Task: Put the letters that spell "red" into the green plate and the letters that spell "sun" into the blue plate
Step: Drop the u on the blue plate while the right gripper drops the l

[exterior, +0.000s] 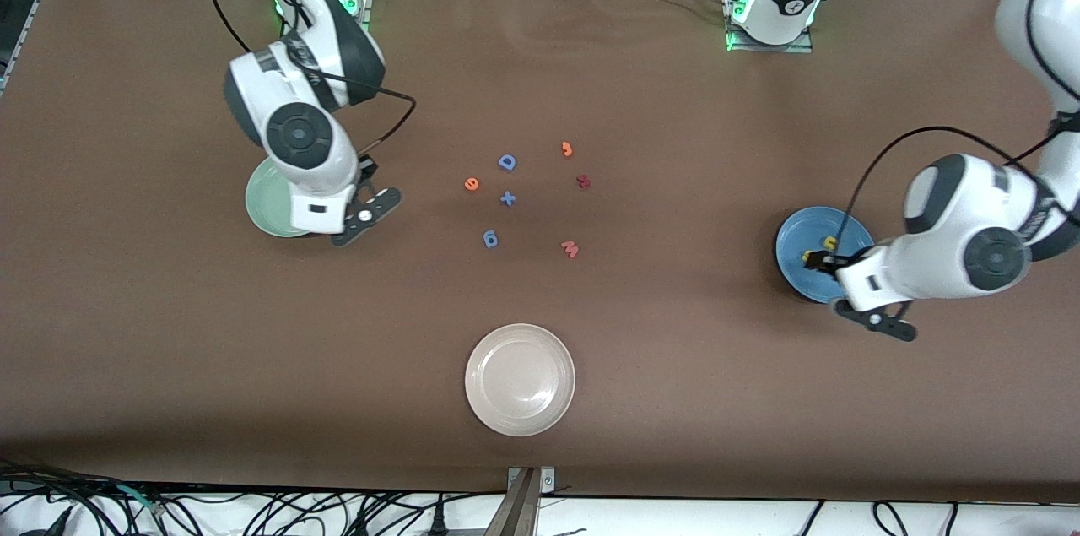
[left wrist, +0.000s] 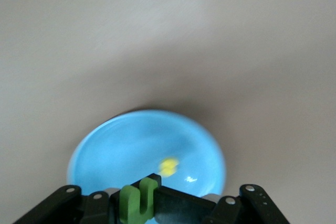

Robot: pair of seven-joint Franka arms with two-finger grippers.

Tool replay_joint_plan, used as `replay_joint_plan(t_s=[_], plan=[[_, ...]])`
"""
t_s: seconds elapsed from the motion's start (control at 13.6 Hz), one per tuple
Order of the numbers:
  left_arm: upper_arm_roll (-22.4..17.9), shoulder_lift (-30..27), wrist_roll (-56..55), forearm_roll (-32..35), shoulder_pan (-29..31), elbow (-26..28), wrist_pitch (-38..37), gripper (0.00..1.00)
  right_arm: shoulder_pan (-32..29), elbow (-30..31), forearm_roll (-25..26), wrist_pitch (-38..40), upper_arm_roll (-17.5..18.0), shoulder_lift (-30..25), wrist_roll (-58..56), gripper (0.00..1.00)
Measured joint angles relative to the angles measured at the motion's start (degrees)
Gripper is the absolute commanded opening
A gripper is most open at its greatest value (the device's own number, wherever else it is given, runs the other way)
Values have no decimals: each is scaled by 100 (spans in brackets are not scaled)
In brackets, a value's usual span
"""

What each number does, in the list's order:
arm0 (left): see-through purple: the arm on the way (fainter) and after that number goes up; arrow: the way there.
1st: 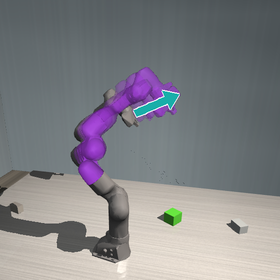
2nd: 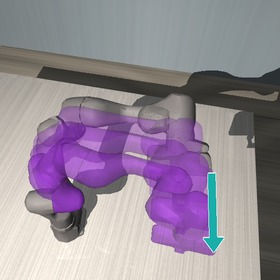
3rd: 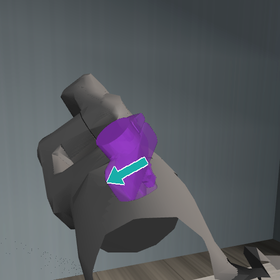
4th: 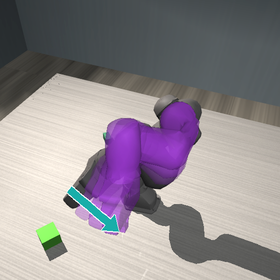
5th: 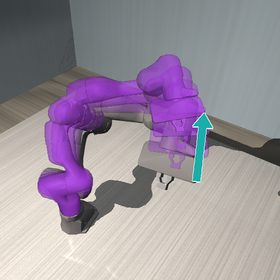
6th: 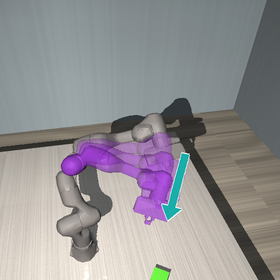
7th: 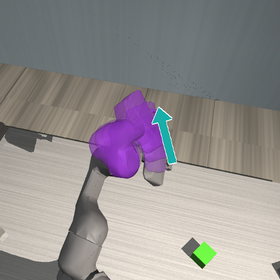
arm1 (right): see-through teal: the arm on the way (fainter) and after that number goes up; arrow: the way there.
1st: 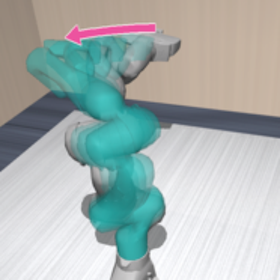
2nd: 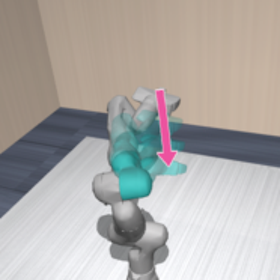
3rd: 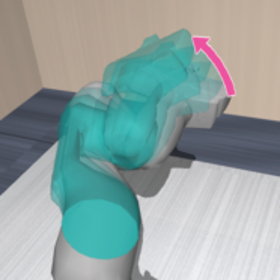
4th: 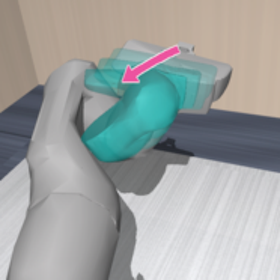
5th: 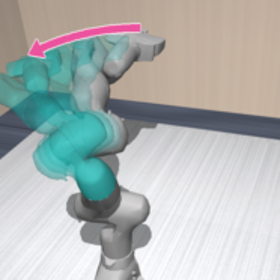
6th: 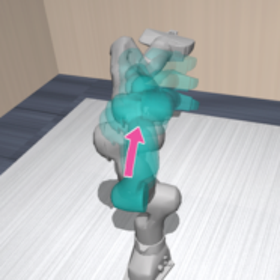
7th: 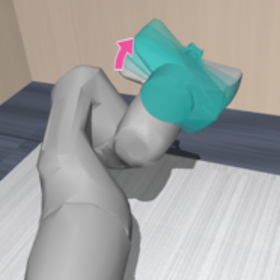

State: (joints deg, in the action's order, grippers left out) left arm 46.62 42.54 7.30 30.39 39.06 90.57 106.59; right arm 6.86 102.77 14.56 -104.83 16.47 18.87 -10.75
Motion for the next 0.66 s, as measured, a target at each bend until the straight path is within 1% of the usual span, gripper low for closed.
replay_joint_plan(t_s=[0.15,0.37,0.44,0.52,0.59,0.66], plan=[[-3,3,452,0,386,166,-4,0,-6,4,-167,136,-459,-110,-33,0],[1,3,548,0,557,494,-2,0,-10,59,-791,153,-1201,-125,-535,0],[4,2,548,0,579,599,7,5,-14,146,-1007,107,-1458,-120,-789,0],[13,-4,548,0,610,687,23,41,-20,296,-1145,-33,-1670,-116,-1023,0],[29,-18,548,0,639,757,33,73,-25,511,-1221,-257,-1835,-110,-1189,0],[53,-50,548,0,665,808,37,100,-28,799,-1254,-564,-1952,-103,-1271,0]])
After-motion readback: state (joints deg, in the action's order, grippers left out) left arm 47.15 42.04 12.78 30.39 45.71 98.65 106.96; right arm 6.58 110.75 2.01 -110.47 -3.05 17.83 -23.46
